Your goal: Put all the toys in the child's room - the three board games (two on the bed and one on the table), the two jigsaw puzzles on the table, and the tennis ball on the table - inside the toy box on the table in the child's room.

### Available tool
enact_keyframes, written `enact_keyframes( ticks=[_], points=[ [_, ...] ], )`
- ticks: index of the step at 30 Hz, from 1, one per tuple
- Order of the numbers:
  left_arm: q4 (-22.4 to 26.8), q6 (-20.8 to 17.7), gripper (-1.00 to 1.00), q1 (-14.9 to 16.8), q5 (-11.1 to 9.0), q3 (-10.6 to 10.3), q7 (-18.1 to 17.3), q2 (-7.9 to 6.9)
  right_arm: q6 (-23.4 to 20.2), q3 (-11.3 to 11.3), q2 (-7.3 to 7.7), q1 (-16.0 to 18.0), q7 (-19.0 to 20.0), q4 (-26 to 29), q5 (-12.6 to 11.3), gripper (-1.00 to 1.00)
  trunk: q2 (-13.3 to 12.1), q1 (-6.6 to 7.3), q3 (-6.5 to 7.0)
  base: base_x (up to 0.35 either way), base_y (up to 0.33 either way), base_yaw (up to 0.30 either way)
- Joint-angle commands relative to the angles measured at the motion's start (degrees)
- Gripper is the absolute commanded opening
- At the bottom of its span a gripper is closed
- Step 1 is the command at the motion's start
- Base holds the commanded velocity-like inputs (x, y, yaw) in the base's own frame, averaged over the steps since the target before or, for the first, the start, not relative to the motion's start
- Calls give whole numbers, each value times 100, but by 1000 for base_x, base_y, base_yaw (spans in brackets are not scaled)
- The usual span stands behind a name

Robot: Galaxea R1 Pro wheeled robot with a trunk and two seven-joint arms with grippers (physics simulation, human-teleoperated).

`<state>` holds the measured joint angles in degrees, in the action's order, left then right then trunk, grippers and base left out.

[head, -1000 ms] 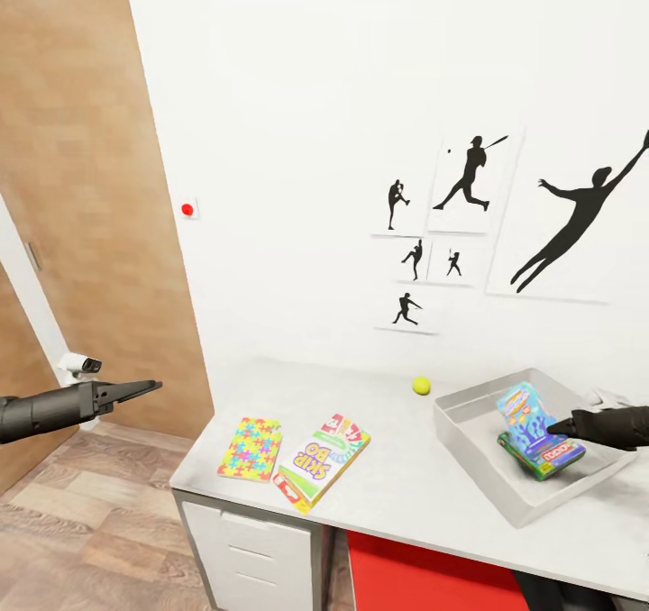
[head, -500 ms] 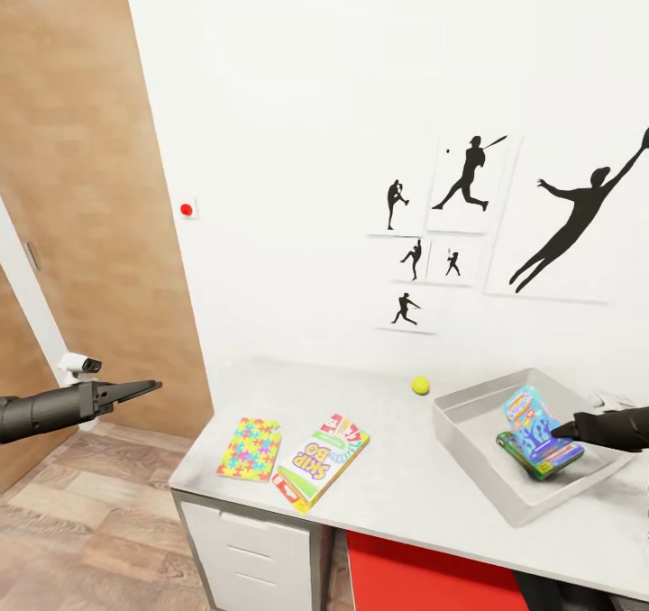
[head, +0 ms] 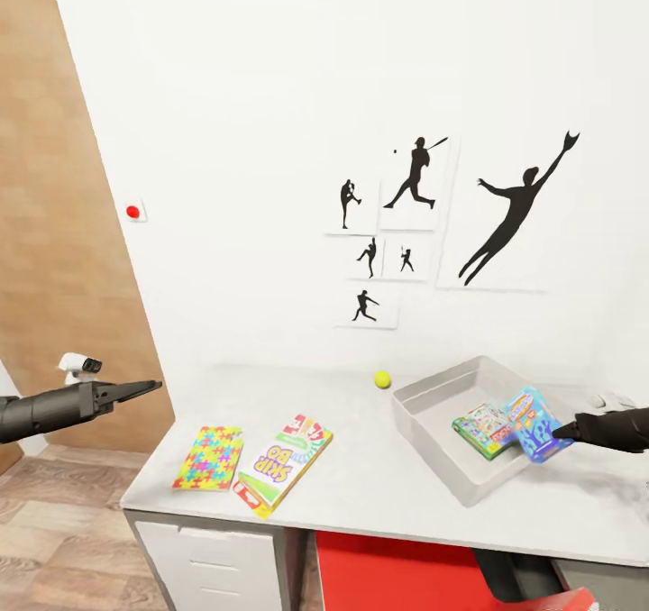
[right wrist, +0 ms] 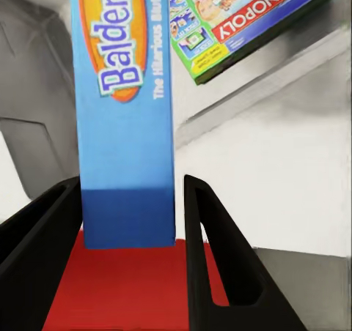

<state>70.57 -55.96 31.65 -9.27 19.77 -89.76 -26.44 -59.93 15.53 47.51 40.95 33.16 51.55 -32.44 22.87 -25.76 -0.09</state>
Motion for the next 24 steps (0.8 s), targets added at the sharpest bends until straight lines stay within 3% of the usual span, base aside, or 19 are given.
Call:
enact_keyframes(
  ticks=[1, 14, 24],
  points=[
    [0, -61, 100, 0, 4, 1, -24, -2, -7, 11, 3, 9, 50, -4, 19, -100, 5, -2, -3, 0, -9, -111],
    [0, -56, 100, -1, 4, -4, -24, -11, -7, -56, -78, 23, 247, 8, 5, -100, 5, -2, -14, 31, -1, -16],
    [0, -55, 100, -1, 4, -8, -24, -11, -7, -150, -75, 85, 800, 24, -28, -100, 5, -2, -30, 2, 0, 0]
  ],
)
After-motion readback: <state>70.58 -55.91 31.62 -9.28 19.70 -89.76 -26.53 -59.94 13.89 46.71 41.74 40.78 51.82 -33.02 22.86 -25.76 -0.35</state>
